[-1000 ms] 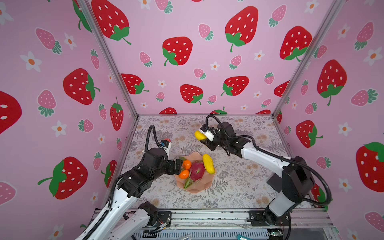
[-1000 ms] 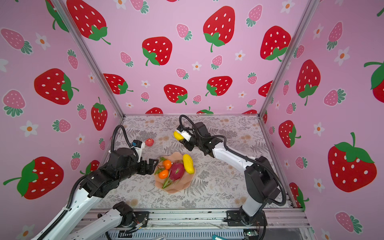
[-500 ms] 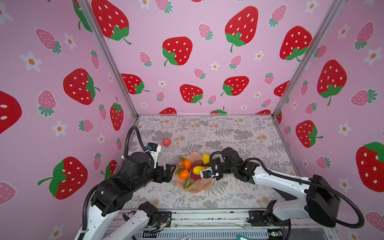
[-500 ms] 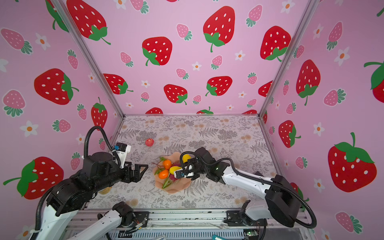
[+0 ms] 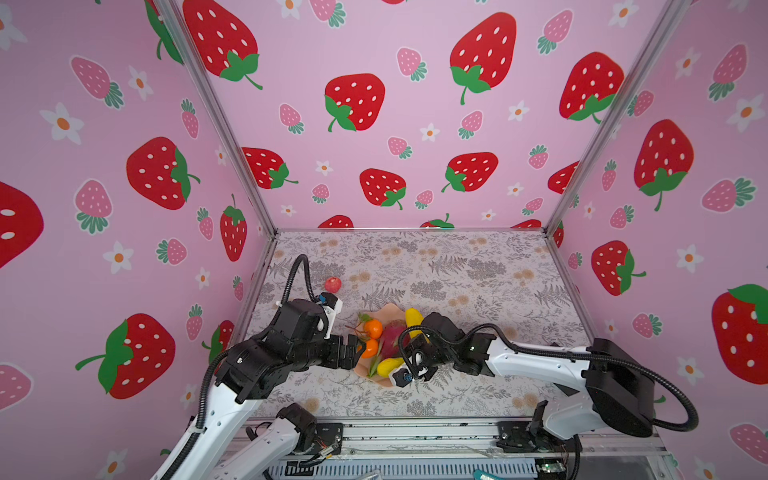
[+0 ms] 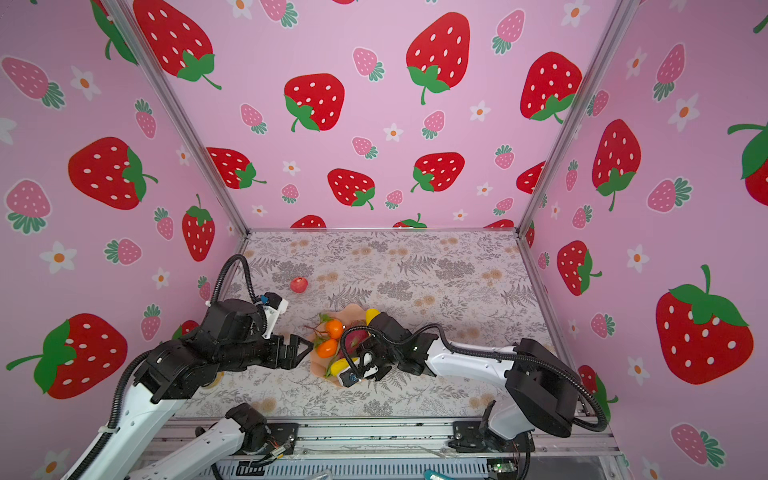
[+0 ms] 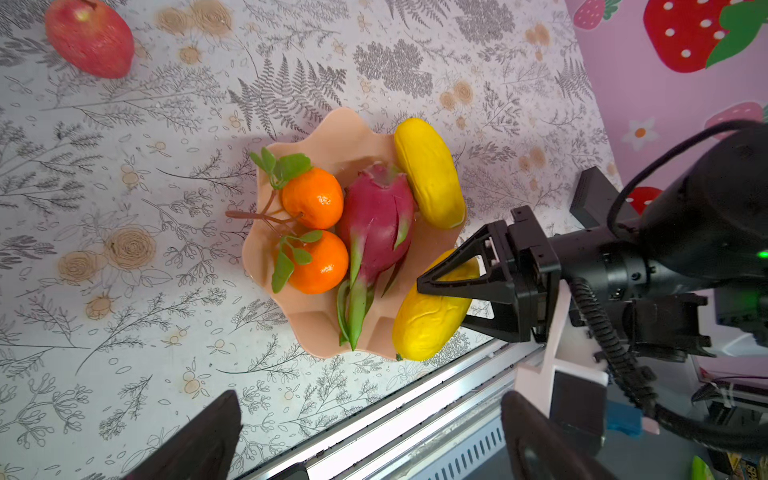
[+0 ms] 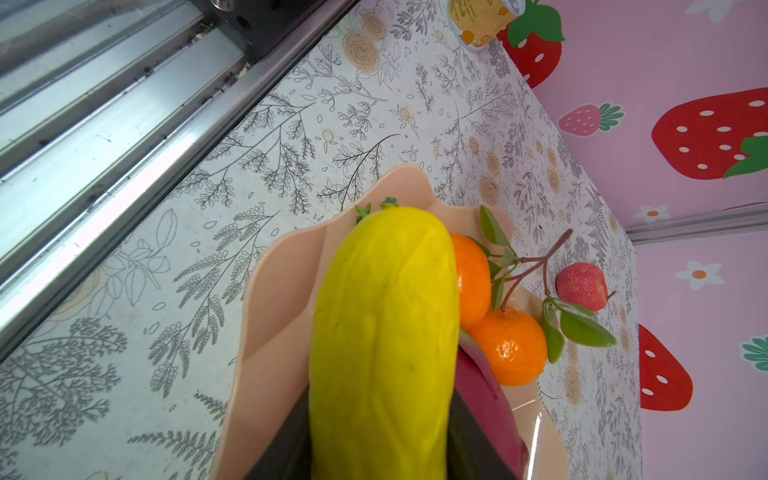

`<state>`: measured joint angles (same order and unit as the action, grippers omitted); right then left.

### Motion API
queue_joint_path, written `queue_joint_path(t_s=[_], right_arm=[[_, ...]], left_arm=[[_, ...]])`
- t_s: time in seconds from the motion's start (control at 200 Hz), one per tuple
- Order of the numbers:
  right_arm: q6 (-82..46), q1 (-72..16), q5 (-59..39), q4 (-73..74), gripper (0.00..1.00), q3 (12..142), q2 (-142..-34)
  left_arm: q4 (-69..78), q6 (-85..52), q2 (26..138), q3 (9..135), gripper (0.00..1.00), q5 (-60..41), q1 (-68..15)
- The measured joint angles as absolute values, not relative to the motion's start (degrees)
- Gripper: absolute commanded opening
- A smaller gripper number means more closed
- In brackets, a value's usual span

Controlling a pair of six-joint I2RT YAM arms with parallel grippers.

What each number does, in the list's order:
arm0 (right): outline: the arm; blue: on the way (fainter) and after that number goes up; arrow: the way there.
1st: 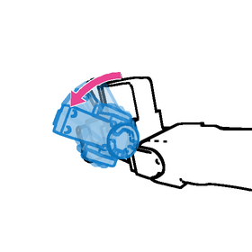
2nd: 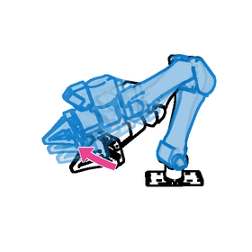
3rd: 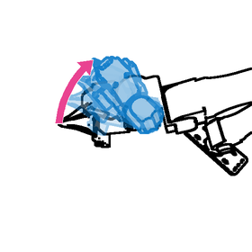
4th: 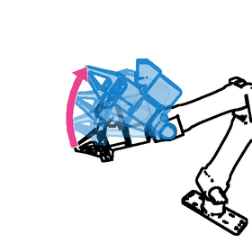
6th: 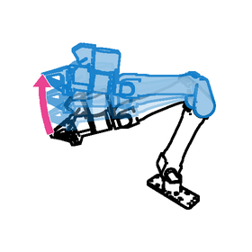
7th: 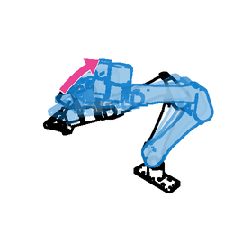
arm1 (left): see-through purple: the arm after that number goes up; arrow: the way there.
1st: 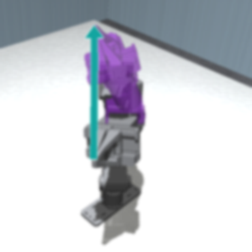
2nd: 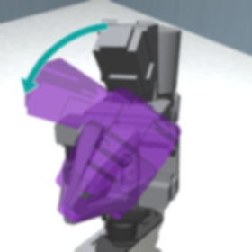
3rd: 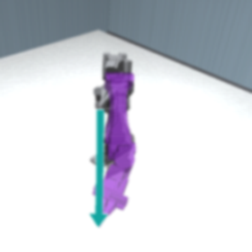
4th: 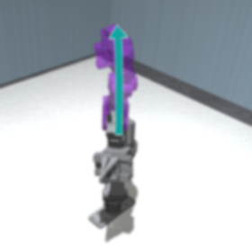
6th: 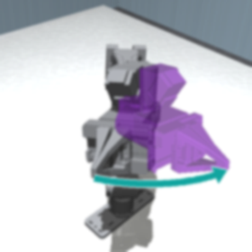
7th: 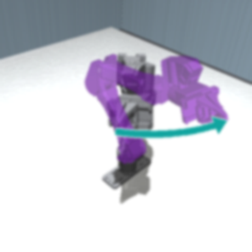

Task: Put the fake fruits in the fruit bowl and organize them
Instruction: 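Carry the second yellow fruit over the bowl's near edge with the right gripper, then release the yellow fruit in the bowl while the left gripper reaches for the red apple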

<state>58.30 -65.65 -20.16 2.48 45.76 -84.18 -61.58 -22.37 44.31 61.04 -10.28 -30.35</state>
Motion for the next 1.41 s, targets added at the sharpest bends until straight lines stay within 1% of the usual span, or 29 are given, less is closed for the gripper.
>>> queue_joint_path(t_s=[0.285,0.395,0.53,0.54,0.565,0.62,0.966,1.101,1.171,1.271,1.356,1.406], right_arm=[[58.43,-66.43,-18.55,2.02,0.46,47.46,-87.2],[58.61,-66.5,-18.24,1.96,0.51,47.72,-87.81],[58.65,-66.7,-17.98,1.63,0.51,47.75,-87.81],[58.67,-66.7,-17.96,1.58,0.54,47.75,-87.81],[58.67,-66.7,-17.89,1.56,0.57,47.75,-87.81],[58.81,-66.7,-17.8,1.45,0.59,47.75,-87.81],[59.81,-66.81,-17.56,1.21,0.61,47.75,-87.46],[59.59,-66.92,-17.34,1.32,0.62,47.75,-84.49],[57.89,-66.89,-16.51,2.57,0.64,47.75,-81.58],[52.99,-66.28,-14.59,6.42,0.71,47.75,-77.3],[47.79,-65.98,-11.79,10.96,0.77,47.64,-75.07],[45.04,-65.87,-9.82,14.06,0.82,47.35,-74.37]], left_arm=[[-61.47,-22.59,43.46,60.47,0.99,-11.07,-30.26],[-61.47,-22.72,43.18,60.47,0.99,-11.14,-30.26],[-61.47,-22.76,42.85,60.47,0.99,-11.07,-30.26],[-61.47,-22.76,42.83,60.47,0.99,-11.07,-30.26],[-61.47,-22.76,42.76,60.47,0.99,-11.03,-30.26],[-61.47,-22.74,42.74,60.47,0.99,-11.0,-30.26],[-61.1,-22.74,42.96,60.47,0.99,-10.85,-30.22],[-59.68,-22.74,43.42,60.47,0.99,-7.22,-30.22],[-58.24,-22.5,44.62,60.47,1.0,-3.42,-29.98],[-55.11,-21.85,48.95,60.47,0.96,1.85,-27.73],[-50.37,-20.86,56.21,60.47,0.94,4.47,-22.44],[-47.18,-20.51,60.82,60.47,0.91,5.08,-19.18]])
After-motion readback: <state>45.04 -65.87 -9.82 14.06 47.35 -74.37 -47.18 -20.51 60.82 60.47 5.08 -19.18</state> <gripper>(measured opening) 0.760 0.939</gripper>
